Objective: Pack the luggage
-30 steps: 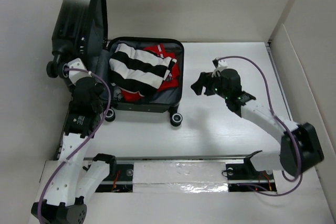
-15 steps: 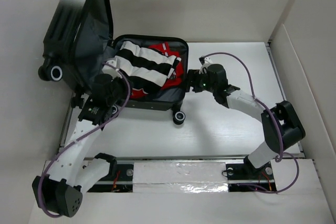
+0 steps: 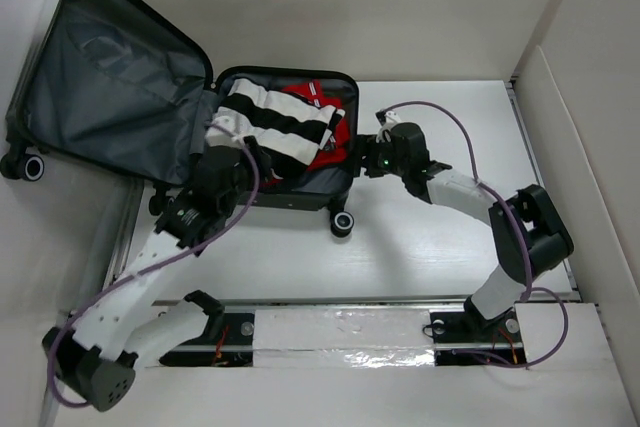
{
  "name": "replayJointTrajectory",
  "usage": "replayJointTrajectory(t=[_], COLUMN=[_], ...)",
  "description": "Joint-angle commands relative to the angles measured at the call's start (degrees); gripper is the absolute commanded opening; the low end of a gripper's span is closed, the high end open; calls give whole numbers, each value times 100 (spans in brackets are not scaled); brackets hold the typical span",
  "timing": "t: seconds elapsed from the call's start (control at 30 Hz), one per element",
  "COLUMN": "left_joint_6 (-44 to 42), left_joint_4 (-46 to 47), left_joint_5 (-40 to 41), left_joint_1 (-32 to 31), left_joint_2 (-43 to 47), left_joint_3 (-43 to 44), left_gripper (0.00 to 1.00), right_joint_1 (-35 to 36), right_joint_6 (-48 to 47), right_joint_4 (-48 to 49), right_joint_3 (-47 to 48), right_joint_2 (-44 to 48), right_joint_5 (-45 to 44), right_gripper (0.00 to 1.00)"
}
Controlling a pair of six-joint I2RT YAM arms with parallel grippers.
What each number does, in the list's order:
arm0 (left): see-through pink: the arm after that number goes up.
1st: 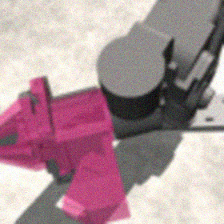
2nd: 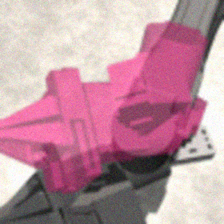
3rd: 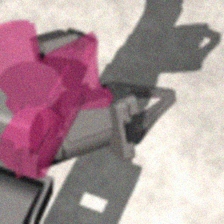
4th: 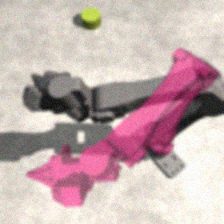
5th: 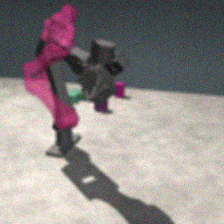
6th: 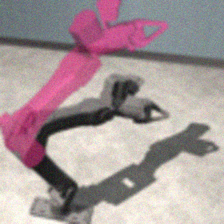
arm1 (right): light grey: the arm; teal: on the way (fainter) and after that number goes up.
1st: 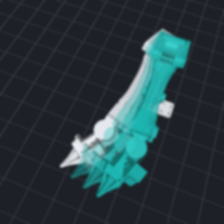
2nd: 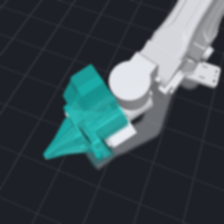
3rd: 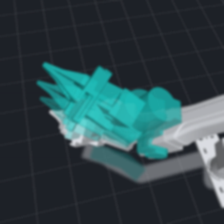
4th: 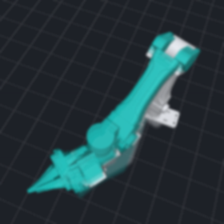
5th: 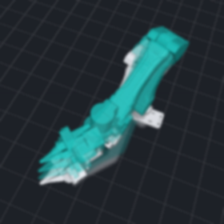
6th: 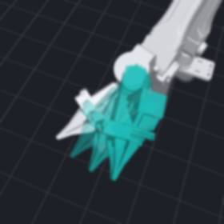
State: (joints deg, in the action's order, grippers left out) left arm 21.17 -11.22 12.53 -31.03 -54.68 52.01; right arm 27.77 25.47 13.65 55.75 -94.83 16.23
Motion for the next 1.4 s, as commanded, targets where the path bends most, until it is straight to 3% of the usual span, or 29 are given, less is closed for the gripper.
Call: replayJointTrajectory(t=[0.0, 0.03, 0.13, 0.2, 0.27, 0.37, 0.4, 0.43, 0.5, 0.77, 1.13, 1.23, 1.33, 1.37], left_joint_6=[1018, 1221, 1688, 1786, 1689, 1523, 1478, 1269, 1188, 1047, 775, 880, 854, 828], left_joint_4=[-562, -1000, -1522, -1585, -1497, -1436, -1409, -1191, -1005, -1250, -1181, -1285, -1312, -1269], left_joint_5=[2530, 3178, 4007, 4064, 3845, 3433, 3135, 2132, 1446, 2235, 2869, 2492, 2317, 2280], left_joint_1=[87, 158, 518, 974, 1345, 2615, 3663, 4231, 4964, 5159, 5229, 5536, 5537, 5476], left_joint_2=[940, 1098, 1213, 1179, 916, 397, 283, 160, 89, -1088, -2116, -2380, -2539, -2539], left_joint_3=[292, 345, 425, 389, 433, 538, 599, 661, 757, 1855, 2340, 2542, 2718, 2709], left_gripper=[46, 51, 57, 61, 63, 64, 64, 64, 65, 70, 72, 68, 53, 44], right_joint_1=[-26, -26, -26, -26, -26, -26, -26, -26, -87, -140, -140, -140, -79, -79], right_joint_6=[-305, -358, -543, -648, -772, -763, -772, -781, -833, -895, -956, -983, -992, -1000], right_joint_4=[112, 51, -125, -458, -635, -478, -416, -381, -380, -346, -328, -363, -468, -573], right_joint_3=[164, 208, 419, 716, 815, 701, 666, 631, 630, 630, 648, 709, 911, 999], right_joint_2=[324, 316, 80, -123, -326, -326, -317, -317, -343, -519, -563, -607, -817, -879], right_joint_5=[-59, -58, -67, -85, -137, -164, -155, -112, -50, 223, 311, 293, 179, 161], right_gripper=[76, 76, 76, 77, 79, 81, 82, 82, 83, 84, 84, 84, 84, 83])
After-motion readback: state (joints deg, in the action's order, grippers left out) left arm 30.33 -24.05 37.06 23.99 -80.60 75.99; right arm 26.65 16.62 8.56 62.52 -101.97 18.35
